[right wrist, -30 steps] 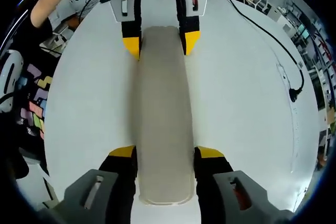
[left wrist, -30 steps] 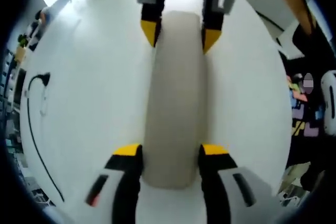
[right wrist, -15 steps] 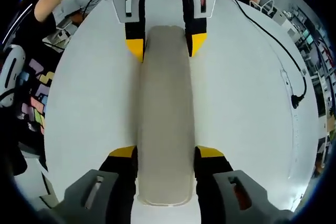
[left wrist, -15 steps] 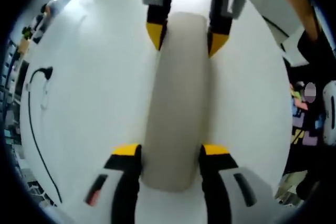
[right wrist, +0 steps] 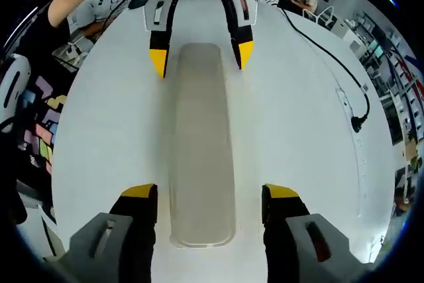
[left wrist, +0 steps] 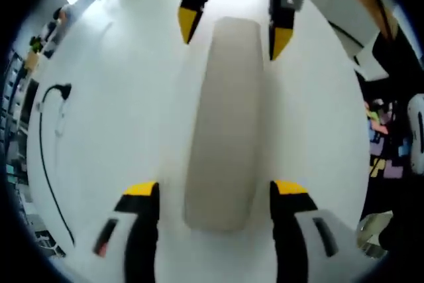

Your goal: Arrange the utensils inside the cutlery case until each visible utensil rests in its matching compartment.

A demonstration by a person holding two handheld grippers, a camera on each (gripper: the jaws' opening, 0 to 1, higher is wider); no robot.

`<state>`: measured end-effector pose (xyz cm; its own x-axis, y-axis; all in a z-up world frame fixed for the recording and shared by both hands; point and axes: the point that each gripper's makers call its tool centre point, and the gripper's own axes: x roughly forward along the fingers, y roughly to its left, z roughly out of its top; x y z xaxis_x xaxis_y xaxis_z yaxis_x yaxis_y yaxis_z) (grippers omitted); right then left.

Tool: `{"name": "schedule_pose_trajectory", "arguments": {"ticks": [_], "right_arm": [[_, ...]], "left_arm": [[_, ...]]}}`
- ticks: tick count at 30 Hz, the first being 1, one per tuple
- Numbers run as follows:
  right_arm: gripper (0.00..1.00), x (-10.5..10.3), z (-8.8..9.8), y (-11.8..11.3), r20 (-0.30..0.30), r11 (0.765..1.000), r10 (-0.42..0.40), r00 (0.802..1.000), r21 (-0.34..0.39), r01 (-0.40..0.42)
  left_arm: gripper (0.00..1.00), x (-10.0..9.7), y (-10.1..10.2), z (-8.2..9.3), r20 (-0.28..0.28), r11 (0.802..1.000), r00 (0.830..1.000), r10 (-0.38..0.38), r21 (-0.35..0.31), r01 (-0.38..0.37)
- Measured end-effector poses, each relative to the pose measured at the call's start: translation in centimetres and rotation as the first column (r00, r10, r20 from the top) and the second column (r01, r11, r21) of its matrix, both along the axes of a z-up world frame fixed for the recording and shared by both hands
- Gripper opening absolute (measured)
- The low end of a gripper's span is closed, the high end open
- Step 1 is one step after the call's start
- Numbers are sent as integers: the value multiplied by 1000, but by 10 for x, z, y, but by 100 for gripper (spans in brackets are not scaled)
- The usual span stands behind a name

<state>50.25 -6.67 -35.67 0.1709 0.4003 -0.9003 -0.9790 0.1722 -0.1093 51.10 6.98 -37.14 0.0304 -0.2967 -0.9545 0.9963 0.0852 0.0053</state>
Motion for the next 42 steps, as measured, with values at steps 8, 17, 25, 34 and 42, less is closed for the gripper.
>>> {"name": "schedule_pose_trajectory", "arguments": {"ticks": [8, 17, 25, 34, 42], "right_arm": [[88, 13, 27, -24, 275, 984, -134, 952, 154, 94], [100, -2, 61, -43, 395, 851, -424, 815, 482, 209], [100, -20, 65, -68, 384, 726, -573, 724, 647, 231], [100, -49, 63, -90, 361, 630, -694, 623, 724, 282], [100, -72, 74, -96, 338, 555, -746, 573, 792, 255]], "left_arm": [[100, -4, 8, 19, 51, 993, 999, 13, -120, -7], [100, -9, -8, 68, 186, 838, 960, 209, -540, -78], [100, -36, 21, 76, 379, 761, 856, 352, -648, -26], [100, -34, 72, 100, 299, 509, 703, 645, -854, -104], [96, -44, 96, 98, 276, 424, 615, 739, -900, -104]]}}
